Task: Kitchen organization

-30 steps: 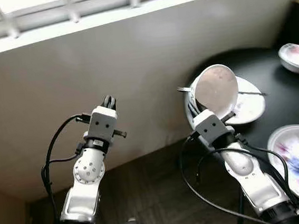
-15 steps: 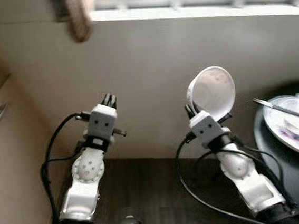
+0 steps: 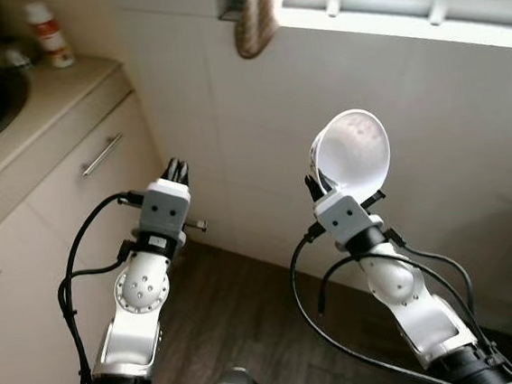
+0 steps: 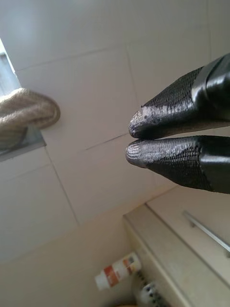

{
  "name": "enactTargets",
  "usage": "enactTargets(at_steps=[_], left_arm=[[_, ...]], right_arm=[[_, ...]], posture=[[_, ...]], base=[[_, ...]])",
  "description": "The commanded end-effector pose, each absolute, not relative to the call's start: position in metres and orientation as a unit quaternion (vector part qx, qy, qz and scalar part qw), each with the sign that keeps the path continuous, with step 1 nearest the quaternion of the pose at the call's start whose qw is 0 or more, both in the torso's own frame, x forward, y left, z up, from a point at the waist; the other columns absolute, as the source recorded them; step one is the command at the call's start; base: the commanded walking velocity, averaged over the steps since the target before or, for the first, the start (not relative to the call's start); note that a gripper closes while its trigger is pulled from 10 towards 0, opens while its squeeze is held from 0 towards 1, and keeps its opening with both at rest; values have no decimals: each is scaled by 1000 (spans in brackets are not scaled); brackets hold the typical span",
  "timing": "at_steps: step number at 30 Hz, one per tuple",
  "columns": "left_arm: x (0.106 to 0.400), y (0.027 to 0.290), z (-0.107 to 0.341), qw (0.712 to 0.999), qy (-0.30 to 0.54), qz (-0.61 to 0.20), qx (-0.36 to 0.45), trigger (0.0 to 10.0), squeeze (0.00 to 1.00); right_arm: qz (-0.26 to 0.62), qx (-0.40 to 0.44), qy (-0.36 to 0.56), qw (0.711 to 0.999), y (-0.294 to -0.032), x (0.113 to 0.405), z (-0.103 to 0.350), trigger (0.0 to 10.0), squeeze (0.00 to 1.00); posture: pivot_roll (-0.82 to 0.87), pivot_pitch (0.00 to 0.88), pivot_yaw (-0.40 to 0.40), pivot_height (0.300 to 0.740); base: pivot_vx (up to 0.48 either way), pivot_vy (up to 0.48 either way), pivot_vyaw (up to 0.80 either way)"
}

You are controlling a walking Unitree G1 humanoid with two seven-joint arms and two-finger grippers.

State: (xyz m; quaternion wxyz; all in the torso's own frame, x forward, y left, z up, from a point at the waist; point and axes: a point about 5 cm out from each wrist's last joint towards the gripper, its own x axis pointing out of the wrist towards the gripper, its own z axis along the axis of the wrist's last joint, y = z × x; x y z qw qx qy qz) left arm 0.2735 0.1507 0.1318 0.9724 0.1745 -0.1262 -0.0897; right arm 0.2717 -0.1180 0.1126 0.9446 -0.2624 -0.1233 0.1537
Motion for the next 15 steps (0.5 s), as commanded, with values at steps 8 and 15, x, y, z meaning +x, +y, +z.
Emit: enactTargets(at_steps=[8,15], left_arm=[[276,149,137,973,-133,-96,164,10000,0],[276,148,138,971,-139,-99,166,10000,0]], right_arm=[[145,-261,-122,947,-118,275,113,0,0],[144,-259,-124,947,-118,276,113,0,0]], posture=[[163,0,-22,740],[165,0,-22,740]], base=[[0,0,800],[0,0,800]])
